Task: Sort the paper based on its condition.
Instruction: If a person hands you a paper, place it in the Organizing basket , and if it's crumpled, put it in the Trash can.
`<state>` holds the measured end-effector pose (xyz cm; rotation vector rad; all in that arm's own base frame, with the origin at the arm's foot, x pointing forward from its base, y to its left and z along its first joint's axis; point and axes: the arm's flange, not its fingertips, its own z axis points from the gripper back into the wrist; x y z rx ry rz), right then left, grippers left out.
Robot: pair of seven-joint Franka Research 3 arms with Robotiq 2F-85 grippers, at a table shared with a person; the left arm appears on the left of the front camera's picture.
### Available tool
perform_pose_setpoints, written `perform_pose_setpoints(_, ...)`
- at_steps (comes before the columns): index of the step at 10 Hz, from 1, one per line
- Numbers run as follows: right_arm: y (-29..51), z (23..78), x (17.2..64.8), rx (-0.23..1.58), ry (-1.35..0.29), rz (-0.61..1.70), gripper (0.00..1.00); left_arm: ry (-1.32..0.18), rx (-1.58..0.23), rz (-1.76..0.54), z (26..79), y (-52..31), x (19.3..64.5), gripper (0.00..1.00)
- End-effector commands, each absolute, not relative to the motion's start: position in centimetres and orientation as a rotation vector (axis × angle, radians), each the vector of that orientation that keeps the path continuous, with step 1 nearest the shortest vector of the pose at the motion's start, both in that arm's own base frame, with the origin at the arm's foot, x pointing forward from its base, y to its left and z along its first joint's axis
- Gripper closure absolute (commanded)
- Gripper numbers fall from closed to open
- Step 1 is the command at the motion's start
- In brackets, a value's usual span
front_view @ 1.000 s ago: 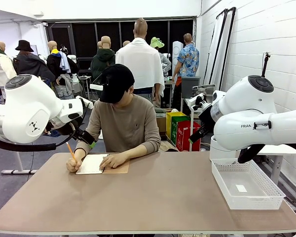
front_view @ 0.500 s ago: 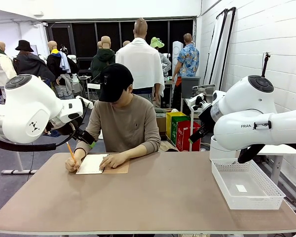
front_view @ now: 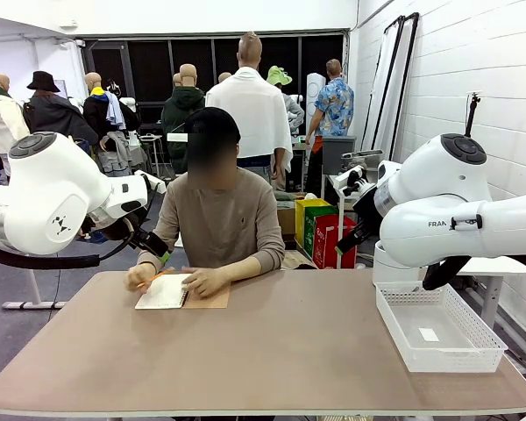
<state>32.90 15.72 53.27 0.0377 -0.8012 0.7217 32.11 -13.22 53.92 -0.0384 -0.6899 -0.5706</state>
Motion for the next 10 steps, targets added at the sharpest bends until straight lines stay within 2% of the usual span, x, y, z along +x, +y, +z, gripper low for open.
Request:
perform_pose_setpoints(1,15.70,53.27,32.90,0.038,-0.801,0.722,0.00,-0.690,-0.040,-0.569,53.94,-13.16,32.12,0.00)
perform_pose_setpoints(10,15.70,53.27,32.90,0.038,-0.801,0.722,0.00,-0.690,-0.040,-0.569,53.94,-13.16,32.12,0.00)
